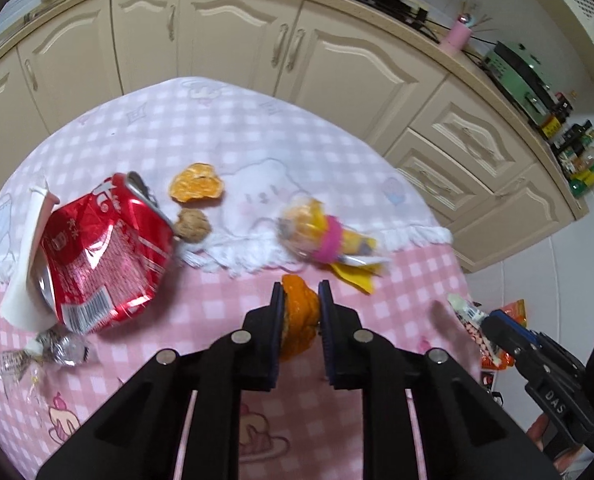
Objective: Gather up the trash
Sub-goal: 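Carry the orange lollipop and wrapper with both tools over the blue bin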
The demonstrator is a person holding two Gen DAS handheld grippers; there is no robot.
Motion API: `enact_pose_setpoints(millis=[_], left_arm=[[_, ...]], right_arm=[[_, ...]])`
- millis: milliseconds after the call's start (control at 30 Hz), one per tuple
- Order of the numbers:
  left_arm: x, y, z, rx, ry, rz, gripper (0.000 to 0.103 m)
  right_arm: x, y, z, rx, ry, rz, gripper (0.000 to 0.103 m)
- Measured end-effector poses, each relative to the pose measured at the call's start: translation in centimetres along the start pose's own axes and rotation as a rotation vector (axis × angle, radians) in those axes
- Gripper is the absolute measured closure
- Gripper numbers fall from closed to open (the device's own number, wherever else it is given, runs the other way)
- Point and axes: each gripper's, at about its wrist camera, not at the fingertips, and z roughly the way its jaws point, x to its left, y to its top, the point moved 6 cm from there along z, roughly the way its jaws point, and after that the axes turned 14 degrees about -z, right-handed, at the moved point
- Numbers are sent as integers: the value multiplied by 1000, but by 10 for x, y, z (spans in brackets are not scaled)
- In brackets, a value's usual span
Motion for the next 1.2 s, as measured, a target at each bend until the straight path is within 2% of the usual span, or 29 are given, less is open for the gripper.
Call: enact_pose_setpoints(millis=[233,433,833,1200], left_arm=[[-44,-26,-9,11,-36,78,87],[-90,-49,-6,37,-61,153,87],[-202,-114,32,152,-117,331,87],[-294,-179,82,282,-121,480,87]], right_arm=[[-23,-15,-26,-29,-26,39,87],[-58,-34,-50,-44,-69,102,86],[-151,-91,-99,-57,-176,262,86],[-230,-153,-123,-44,-243,435,86]])
